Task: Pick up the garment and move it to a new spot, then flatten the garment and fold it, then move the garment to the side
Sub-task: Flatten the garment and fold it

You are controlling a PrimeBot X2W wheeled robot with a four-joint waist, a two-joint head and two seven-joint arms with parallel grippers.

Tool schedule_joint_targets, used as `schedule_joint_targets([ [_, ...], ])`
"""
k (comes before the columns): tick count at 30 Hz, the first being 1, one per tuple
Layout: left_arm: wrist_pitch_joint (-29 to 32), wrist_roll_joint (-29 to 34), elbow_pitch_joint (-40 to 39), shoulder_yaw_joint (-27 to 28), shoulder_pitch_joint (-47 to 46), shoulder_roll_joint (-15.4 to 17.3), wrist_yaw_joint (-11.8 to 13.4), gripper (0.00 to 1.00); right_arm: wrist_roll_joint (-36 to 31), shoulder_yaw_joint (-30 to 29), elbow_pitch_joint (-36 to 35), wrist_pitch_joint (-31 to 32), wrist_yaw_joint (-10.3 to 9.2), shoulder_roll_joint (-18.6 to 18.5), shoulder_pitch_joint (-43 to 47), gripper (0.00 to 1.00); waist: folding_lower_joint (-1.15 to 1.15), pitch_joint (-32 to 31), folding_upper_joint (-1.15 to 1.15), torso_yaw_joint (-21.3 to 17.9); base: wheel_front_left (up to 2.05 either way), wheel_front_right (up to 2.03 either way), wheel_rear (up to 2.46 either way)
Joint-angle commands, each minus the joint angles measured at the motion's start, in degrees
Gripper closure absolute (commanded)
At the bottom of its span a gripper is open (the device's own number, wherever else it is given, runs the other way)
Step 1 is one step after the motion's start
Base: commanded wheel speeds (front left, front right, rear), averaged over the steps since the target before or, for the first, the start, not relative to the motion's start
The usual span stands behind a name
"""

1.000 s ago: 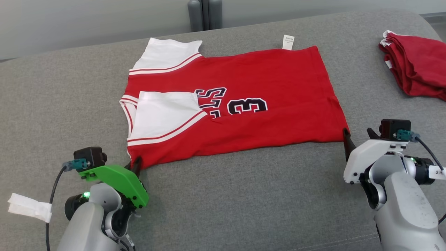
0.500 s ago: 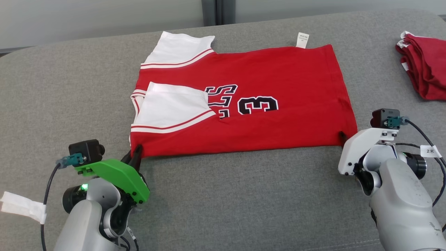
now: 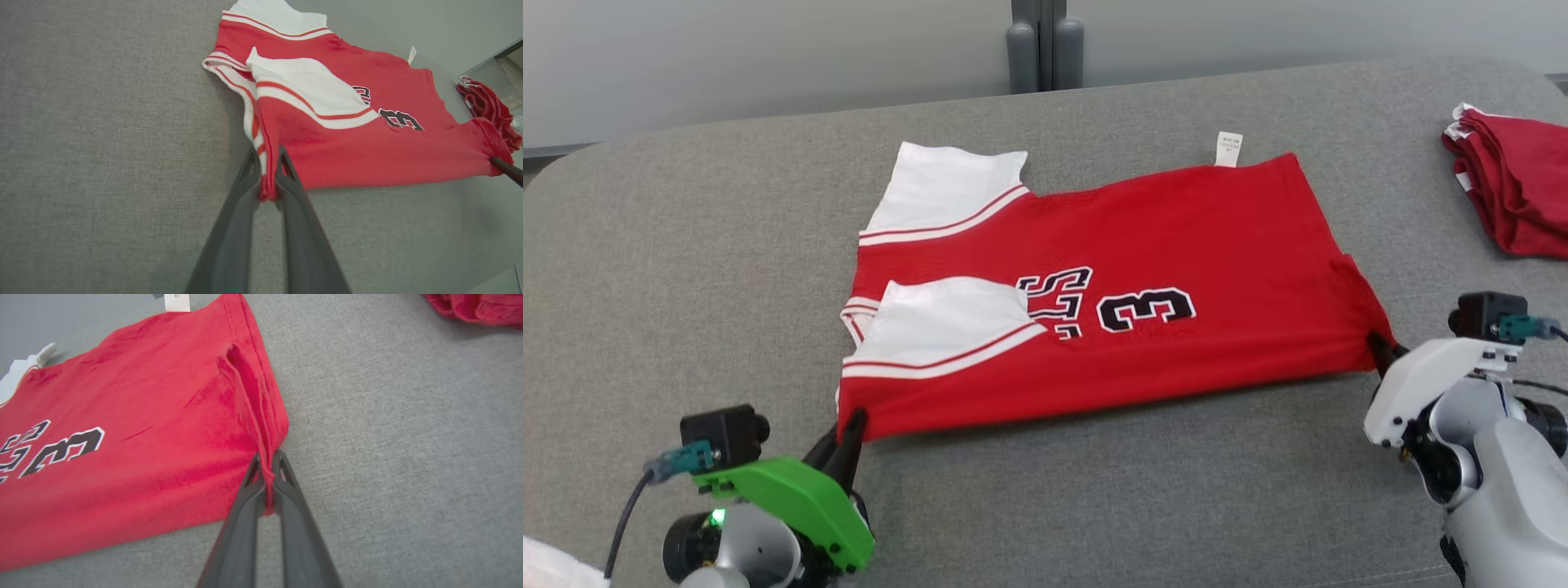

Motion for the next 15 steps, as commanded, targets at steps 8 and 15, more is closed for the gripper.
schedule_joint_targets([
  [8,1.1,-2.4,-8.6,0.3,13.0,-1.4,4.5,1.0,1.8,-3.4,-12.0,1.5,-0.15,0.5,13.7,1.0,0.0,-0.3,0.0,-1.3,0.0,0.0,0.0],
  [15,0.1,-1.4,-8.6,-0.4,15.9,-2.1,5.7,0.0,-0.2,-6.1,-17.3,1.6,-0.14,3.5,17.7,0.0,0.0,0.1,0.0,-1.8,0.0,0.0,0.0],
])
